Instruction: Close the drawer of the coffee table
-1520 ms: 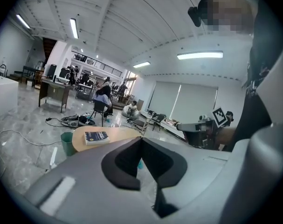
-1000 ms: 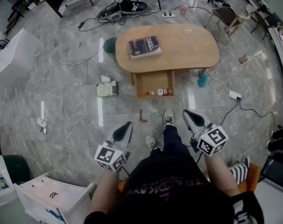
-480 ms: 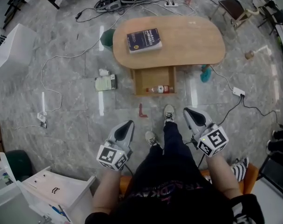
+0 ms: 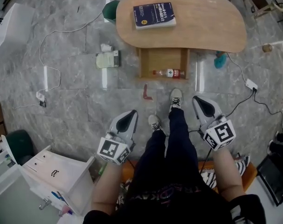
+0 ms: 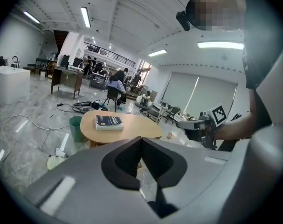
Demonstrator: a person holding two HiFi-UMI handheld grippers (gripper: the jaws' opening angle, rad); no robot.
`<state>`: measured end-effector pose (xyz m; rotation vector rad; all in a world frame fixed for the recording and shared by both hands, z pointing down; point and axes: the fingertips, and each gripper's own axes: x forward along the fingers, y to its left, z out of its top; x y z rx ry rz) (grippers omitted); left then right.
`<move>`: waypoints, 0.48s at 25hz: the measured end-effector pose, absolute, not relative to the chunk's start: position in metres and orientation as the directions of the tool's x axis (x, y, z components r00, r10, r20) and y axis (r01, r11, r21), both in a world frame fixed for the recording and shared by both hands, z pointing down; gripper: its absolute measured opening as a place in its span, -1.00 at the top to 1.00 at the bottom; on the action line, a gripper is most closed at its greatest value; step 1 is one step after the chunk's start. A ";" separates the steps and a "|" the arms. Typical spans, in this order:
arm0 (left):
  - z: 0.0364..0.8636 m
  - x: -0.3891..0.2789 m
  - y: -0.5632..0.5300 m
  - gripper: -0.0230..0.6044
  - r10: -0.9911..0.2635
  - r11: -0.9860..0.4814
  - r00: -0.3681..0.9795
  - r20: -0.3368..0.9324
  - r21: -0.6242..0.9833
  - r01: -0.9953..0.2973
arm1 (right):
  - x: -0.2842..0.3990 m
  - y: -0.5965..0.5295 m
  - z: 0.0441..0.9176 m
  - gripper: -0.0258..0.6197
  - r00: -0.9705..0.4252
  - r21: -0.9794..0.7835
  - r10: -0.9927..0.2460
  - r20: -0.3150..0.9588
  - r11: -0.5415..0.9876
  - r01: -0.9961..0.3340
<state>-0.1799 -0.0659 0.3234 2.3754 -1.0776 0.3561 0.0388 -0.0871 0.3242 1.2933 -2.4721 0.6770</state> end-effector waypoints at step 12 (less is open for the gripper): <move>0.475 -0.215 -0.099 0.93 -0.678 -0.458 0.564 0.472 0.329 -0.826 | 0.047 -0.115 0.463 0.92 -0.554 -0.279 -0.653 0.516 0.484 -0.830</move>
